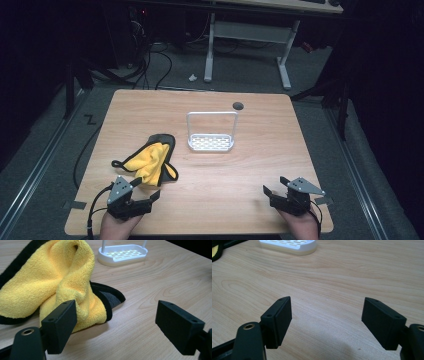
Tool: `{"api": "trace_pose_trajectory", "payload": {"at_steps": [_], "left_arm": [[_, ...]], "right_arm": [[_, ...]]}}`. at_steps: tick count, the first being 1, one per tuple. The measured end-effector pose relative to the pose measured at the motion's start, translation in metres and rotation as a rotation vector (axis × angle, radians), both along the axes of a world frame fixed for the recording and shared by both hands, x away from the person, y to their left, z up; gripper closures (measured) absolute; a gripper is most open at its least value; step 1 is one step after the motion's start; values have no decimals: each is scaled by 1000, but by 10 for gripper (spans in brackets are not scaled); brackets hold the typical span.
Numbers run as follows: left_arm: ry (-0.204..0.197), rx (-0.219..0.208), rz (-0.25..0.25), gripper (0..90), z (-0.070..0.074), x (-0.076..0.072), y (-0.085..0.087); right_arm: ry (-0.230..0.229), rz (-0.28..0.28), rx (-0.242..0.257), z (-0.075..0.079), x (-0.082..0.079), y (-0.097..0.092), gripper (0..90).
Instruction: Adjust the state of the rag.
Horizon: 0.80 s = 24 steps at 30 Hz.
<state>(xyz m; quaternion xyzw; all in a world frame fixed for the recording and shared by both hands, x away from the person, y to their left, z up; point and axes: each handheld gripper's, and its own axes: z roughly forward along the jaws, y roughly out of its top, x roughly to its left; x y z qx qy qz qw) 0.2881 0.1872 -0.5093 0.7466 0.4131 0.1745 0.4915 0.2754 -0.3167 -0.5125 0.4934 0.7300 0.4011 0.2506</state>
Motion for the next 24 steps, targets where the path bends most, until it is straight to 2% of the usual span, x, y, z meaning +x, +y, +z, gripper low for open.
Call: {"api": "trace_pose_trajectory", "payload": {"at_steps": [6, 11, 13, 14, 15, 16, 17, 19, 20, 23, 24], "left_arm": [[8, -4, 16, 197, 0, -1, 6], [2, -7, 34, 207, 1, -3, 10], [-4, 10, 46, 209, 2, -3, 12], [-16, 32, 60, 210, 2, -3, 13], [-43, 77, 92, 201, 4, -2, 16], [-72, 100, 131, 181, 6, -1, 19], [-82, 95, 156, 176, 8, 1, 23], [-59, 71, 175, 172, 10, 11, 26], [-47, 79, 170, 166, 8, 16, 24], [1, 157, 149, 157, -1, 31, 10], [34, 203, 155, 185, -8, 38, 4]], "right_arm": [[12, 11, -10, -2, 2, 1, 247], [0, 27, -23, 1, 2, 4, 244], [-10, 37, -28, 2, 3, 6, 243], [-11, 42, -30, 2, 3, 7, 243], [-9, 46, -33, 2, 4, 9, 243], [-8, 49, -34, 2, 5, 10, 243], [-3, 55, -30, 2, 5, 12, 243], [-3, 60, -31, 1, 6, 13, 243], [-3, 62, -30, 1, 6, 13, 243], [3, 68, -30, 0, 7, 14, 244], [1, 72, -32, 0, 7, 14, 244]]}}
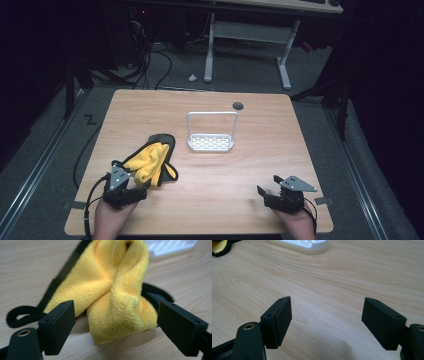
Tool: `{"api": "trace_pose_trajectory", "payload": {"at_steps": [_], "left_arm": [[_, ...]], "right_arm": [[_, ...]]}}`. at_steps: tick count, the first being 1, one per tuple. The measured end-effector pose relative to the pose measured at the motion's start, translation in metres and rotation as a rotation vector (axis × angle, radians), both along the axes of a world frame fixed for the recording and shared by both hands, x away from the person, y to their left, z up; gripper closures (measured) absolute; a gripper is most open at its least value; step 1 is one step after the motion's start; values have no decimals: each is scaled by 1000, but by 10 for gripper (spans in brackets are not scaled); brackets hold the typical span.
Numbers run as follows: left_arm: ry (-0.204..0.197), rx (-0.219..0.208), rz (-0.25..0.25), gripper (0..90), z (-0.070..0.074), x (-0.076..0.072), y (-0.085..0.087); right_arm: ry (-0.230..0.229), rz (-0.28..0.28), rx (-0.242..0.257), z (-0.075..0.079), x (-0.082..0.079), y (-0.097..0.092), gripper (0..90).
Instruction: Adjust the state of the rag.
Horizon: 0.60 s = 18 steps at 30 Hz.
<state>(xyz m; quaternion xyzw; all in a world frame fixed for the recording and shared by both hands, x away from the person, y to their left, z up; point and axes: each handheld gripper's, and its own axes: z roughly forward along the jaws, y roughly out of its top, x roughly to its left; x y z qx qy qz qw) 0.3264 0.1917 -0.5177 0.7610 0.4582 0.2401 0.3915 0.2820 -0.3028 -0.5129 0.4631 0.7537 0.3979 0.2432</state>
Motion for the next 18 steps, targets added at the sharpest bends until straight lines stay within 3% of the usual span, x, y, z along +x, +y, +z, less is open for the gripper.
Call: {"api": "trace_pose_trajectory", "payload": {"at_steps": [1, 2, 3, 5, 7, 9, 12, 14, 15, 18], "left_arm": [[26, 22, 6, 235, -4, 3, -2], [26, 22, 6, 316, -4, 3, -2], [48, 45, 9, 316, -9, 6, -3], [50, 35, 21, 572, -12, 6, -1], [55, 27, 20, 688, -10, 5, 1], [72, 2, -17, 721, -8, -2, 0], [84, 1, -54, 732, -6, -10, -4], [97, -15, -111, 735, -7, -25, -16], [97, -15, -111, 736, -7, -25, -16], [113, -28, -177, 736, -5, -37, -33]], "right_arm": [[3, 2, 2, 0, 0, 0, 245], [3, 2, 2, 0, 0, 0, 245], [3, 3, 0, -1, 0, 1, 249], [11, 7, -4, -3, -1, 0, 277], [8, 6, 0, -3, -2, -1, 312], [1, 5, 4, -2, -2, -3, 335], [0, 3, 10, -1, -1, -4, 356], [-3, 7, 14, 0, -2, -2, 359], [-3, 7, 14, 0, -2, -2, 359], [-11, 12, 8, 1, -4, 1, 358]]}}
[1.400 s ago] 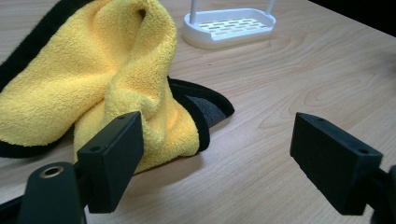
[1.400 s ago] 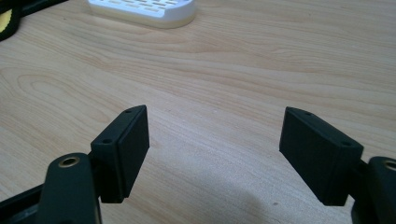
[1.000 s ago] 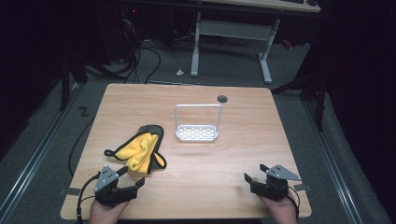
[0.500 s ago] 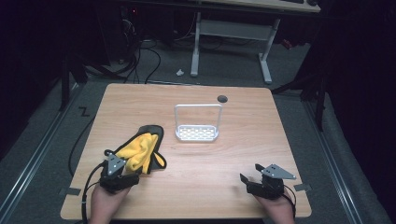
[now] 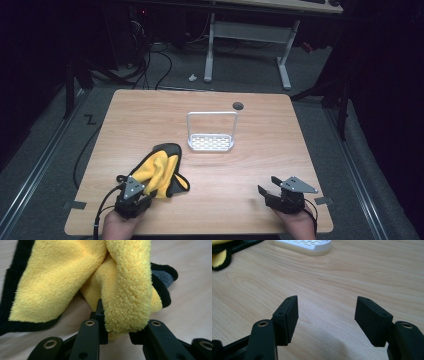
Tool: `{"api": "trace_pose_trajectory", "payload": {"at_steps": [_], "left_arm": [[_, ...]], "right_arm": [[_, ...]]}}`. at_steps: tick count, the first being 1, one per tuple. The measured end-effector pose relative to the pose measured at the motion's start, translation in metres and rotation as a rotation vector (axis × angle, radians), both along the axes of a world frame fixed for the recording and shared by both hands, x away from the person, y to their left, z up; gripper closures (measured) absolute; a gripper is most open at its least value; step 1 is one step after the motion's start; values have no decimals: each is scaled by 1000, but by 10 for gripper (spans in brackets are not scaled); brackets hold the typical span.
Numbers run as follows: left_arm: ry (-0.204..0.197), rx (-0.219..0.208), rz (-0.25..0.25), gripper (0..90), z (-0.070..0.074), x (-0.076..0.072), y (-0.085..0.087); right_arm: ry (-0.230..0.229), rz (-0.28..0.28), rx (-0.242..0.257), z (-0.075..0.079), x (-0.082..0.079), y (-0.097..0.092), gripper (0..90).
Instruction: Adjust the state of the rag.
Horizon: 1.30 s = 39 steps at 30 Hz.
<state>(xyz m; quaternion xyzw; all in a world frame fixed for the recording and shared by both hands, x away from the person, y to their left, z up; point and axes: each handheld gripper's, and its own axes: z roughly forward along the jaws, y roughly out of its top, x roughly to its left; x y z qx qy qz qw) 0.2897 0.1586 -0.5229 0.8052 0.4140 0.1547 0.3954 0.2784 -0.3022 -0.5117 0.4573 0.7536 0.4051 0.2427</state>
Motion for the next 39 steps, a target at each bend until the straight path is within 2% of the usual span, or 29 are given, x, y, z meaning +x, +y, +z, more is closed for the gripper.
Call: {"api": "trace_pose_trajectory", "payload": {"at_steps": [2, 3, 4, 6, 8, 9, 10, 11, 12, 13, 14, 16, 18, 20, 22, 23, 24, 26, 27, 30, 31, 32, 34, 35, 37, 39], "left_arm": [[-3, 6, -38, 735, 0, -6, -13], [2, 0, -74, 735, 1, -10, -24], [2, 0, -74, 735, 1, -10, -24], [10, -18, -102, 735, 0, -11, -35], [18, -33, -122, 734, -1, -10, -46], [21, -41, -133, 734, -1, -9, -52], [22, -44, -154, 734, -1, -7, -65], [22, -44, -154, 734, -1, -7, -65], [21, -44, -168, 734, -1, -6, -72], [8, -35, -192, 734, -1, -6, -86], [8, -35, -192, 734, -1, -6, -86], [3, -41, -218, 730, -2, -6, -101], [4, -45, -224, 722, -1, -6, -103], [1, -53, -229, 658, 1, -7, -103], [-1, -72, -226, 538, 6, -11, -98], [-10, -79, -224, 442, 9, -14, -94], [-25, -82, -214, 442, 13, -17, -89], [-58, -125, -197, 375, 26, -24, -80], [-58, -125, -197, 369, 26, -24, -80], [-107, -125, -179, 359, 36, -24, -82], [-101, -113, -173, 355, 34, -17, -87], [-101, -113, -173, 355, 34, -17, -87], [-68, -92, -172, 372, 27, -10, -92], [-62, -81, -170, 435, 22, -9, -94], [-51, -83, -168, 623, 16, -8, -92], [-51, -76, -183, 725, 15, -8, -89]], "right_arm": [[-7, 2, 0, 1, -1, 2, 355], [-11, 6, -1, 2, 0, 3, 355], [-8, 6, 1, 2, 0, 3, 357], [-5, 9, 5, 2, 0, 4, 365], [-3, 40, -10, 1, 1, 9, 377], [-3, 40, -10, 1, 1, 9, 377], [-3, 60, -27, 0, 1, 14, 381], [-3, 60, -27, 0, 1, 14, 381], [-6, 74, -41, -1, 1, 19, 382], [-6, 83, -46, -2, 1, 21, 381], [-6, 92, -47, -2, 1, 23, 382], [-9, 109, -53, -2, 0, 27, 378], [-7, 116, -52, -2, 0, 29, 374], [-4, 126, -49, -2, 0, 33, 373], [-1, 134, -50, -2, 0, 37, 372], [-4, 147, -52, -2, 0, 42, 377], [-4, 147, -52, -2, 0, 42, 377], [-9, 163, -45, 0, 3, 51, 408], [-3, 168, -37, 1, 5, 53, 412], [3, 167, -40, 0, 13, 61, 444], [8, 160, -54, -1, 24, 69, 488], [8, 160, -54, -1, 24, 69, 488], [19, 137, -55, -2, 38, 74, 549], [28, 125, -61, -3, 45, 78, 577], [53, 121, -71, -6, 59, 84, 617], [82, 108, -76, -10, 72, 90, 644]]}}
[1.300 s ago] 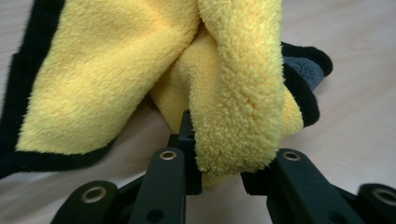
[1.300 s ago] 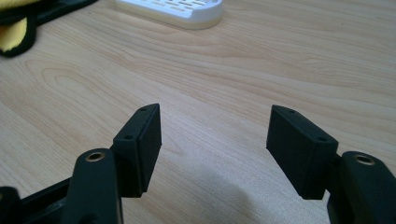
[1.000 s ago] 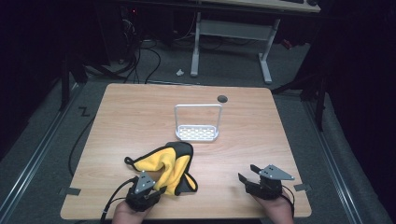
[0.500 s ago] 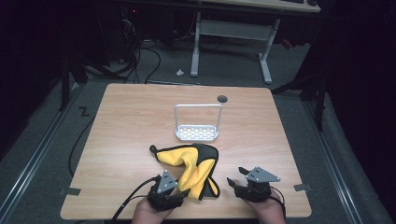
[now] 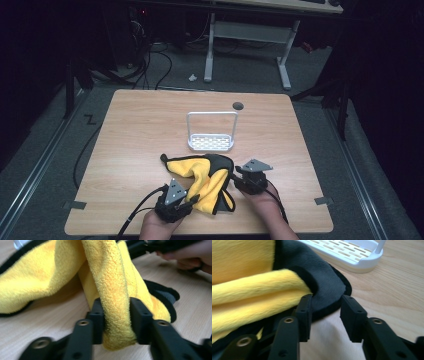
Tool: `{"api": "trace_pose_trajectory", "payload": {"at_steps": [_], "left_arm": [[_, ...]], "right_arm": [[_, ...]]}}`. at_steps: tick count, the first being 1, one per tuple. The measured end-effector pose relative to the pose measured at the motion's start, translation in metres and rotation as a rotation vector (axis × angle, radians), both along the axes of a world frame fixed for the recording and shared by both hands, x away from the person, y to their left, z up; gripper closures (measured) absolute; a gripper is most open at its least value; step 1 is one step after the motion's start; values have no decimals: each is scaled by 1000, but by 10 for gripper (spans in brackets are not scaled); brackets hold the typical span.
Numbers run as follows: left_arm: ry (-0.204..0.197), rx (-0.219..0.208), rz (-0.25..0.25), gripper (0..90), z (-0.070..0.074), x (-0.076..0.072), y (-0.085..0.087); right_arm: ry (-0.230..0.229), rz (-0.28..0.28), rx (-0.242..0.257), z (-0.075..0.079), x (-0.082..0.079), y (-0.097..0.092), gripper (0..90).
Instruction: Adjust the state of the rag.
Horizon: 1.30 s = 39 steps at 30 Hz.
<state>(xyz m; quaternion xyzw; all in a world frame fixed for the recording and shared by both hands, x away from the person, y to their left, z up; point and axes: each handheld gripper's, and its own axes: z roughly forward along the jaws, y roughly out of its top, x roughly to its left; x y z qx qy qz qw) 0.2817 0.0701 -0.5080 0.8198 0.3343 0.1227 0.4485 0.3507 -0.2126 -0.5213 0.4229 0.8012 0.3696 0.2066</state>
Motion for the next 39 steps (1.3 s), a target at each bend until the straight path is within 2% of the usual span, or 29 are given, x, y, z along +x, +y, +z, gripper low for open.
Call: {"api": "trace_pose_trajectory", "payload": {"at_steps": [3, 6, 7, 8, 9, 10, 12, 13, 14, 15, 16, 17, 18, 19, 20, 22, 25, 27, 28, 29, 31, 32, 33, 35, 38, 39], "left_arm": [[-15, 11, -8, 769, 2, -3, 9], [-1, 0, -7, 775, 3, -3, 21], [8, -10, 6, 775, 2, -3, 31], [8, -10, 6, 775, 2, -3, 31], [15, -14, 13, 775, 1, -3, 36], [21, -19, 20, 775, 1, -2, 41], [24, -21, 43, 775, 0, 2, 51], [29, -28, 54, 775, -1, 5, 56], [48, -55, 69, 774, -4, 12, 63], [48, -55, 69, 772, -4, 12, 63], [63, -67, 65, 772, -8, 16, 64], [78, -71, 68, 746, -11, 19, 61], [78, -71, 68, 730, -11, 19, 61], [64, -51, 72, 730, -13, 21, 61], [67, -47, 77, 682, -14, 23, 59], [52, -36, 108, 676, -16, 25, 60], [48, -38, 167, 592, -15, 26, 68], [31, -54, 178, 573, -10, 22, 70], [-12, -61, 151, 541, 0, 15, 63], [-12, -61, 151, 535, 0, 15, 63], [-39, -70, 103, 503, 8, 9, 46], [-38, -77, 68, 503, 10, 7, 36], [-36, -78, 40, 462, 12, 6, 25], [-24, -62, -17, 447, 12, 7, 3], [3, -18, -73, 415, 10, 17, -28], [16, 10, -84, 408, 9, 21, -37]], "right_arm": [[21, 4, -14, 0, 15, 10, 661], [56, 32, -18, -1, 24, 22, 669], [80, 55, -41, -5, 26, 30, 726], [68, 59, -50, -5, 24, 31, 793], [68, 59, -50, -5, 24, 31, 793], [103, 55, -29, -4, 21, 29, 868], [107, 61, -31, -3, 18, 27, 876], [98, 77, -53, -2, 8, 22, 881], [100, 85, -59, -2, 1, 19, 882], [96, 94, -66, -2, -6, 16, 882], [96, 94, -66, -2, -6, 16, 882], [93, 104, -81, -1, -24, 7, 883], [93, 104, -81, -1, -24, 7, 883], [86, 106, -87, -1, -29, 4, 883], [75, 98, -97, -1, -42, -6, 882], [78, 91, -109, 0, -46, -12, 883], [69, 61, -136, 1, -55, -30, 881], [70, 36, -120, 0, -61, -42, 880], [76, 22, -83, -1, -64, -49, 878], [81, 16, -72, -1, -65, -50, 878], [76, 18, -81, -1, -66, -48, 877], [76, 18, -81, -1, -66, -48, 877], [65, 23, -98, -1, -65, -45, 876], [63, 27, -95, -1, -65, -45, 876], [65, 33, -89, -2, -65, -43, 876], [63, 33, -87, -2, -66, -43, 876]]}}
